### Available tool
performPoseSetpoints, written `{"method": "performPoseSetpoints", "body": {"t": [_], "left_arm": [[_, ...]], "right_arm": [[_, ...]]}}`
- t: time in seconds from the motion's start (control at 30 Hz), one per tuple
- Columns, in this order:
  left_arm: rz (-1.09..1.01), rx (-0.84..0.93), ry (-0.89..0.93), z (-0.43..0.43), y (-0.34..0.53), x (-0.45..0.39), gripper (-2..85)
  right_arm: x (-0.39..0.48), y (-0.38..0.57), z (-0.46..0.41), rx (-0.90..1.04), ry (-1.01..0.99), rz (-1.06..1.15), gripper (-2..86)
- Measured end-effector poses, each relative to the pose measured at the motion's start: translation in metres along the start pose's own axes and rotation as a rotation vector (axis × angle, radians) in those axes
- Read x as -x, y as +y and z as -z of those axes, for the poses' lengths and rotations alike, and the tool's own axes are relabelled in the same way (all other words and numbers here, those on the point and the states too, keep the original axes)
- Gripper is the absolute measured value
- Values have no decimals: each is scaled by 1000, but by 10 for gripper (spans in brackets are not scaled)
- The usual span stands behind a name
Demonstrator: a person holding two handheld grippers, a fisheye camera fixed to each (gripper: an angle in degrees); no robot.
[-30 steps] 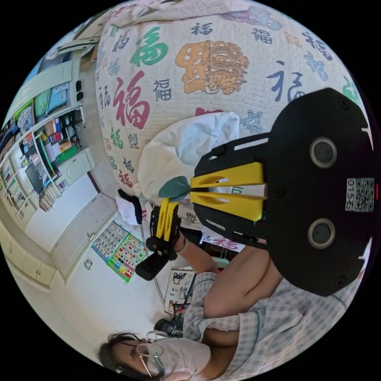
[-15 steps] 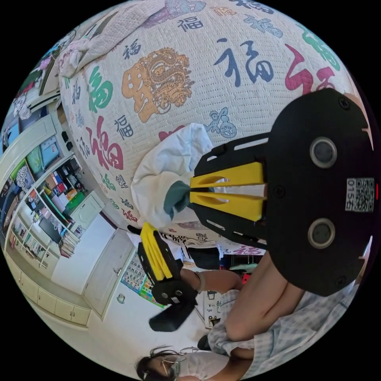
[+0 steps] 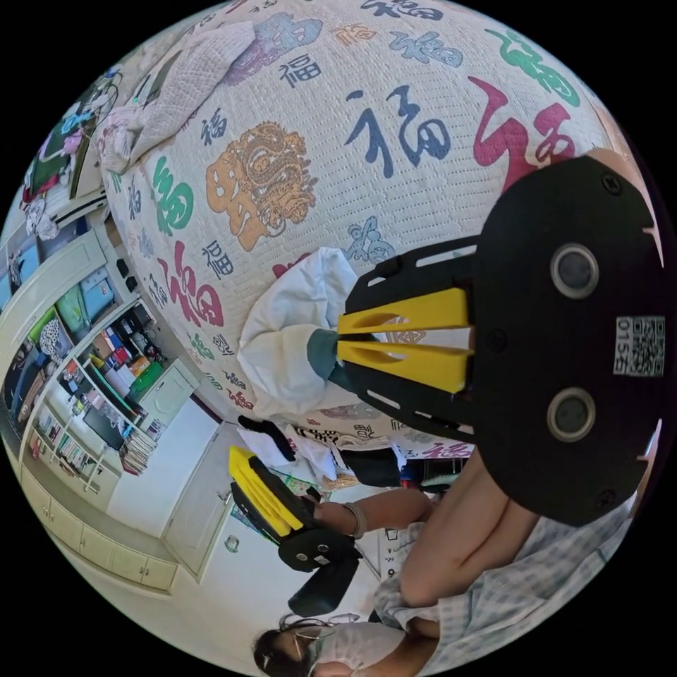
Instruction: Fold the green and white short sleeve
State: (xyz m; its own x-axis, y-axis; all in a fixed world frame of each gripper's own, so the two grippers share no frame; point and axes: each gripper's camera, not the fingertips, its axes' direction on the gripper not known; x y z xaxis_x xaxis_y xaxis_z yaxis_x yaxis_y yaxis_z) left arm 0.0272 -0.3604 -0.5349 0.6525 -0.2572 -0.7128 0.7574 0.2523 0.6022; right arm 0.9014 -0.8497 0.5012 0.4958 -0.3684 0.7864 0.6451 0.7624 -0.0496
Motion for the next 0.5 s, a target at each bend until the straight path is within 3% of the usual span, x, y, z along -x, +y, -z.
{"method": "performPoseSetpoints", "body": {"t": [0.27,0.5], "left_arm": [[-5,-71,11,5,-6,14,-4],[191,-104,120,-12,14,90,-4]], "right_arm": [[4,6,6,-55,-17,-11,2],[10,5,12,-81,6,-1,2]]}}
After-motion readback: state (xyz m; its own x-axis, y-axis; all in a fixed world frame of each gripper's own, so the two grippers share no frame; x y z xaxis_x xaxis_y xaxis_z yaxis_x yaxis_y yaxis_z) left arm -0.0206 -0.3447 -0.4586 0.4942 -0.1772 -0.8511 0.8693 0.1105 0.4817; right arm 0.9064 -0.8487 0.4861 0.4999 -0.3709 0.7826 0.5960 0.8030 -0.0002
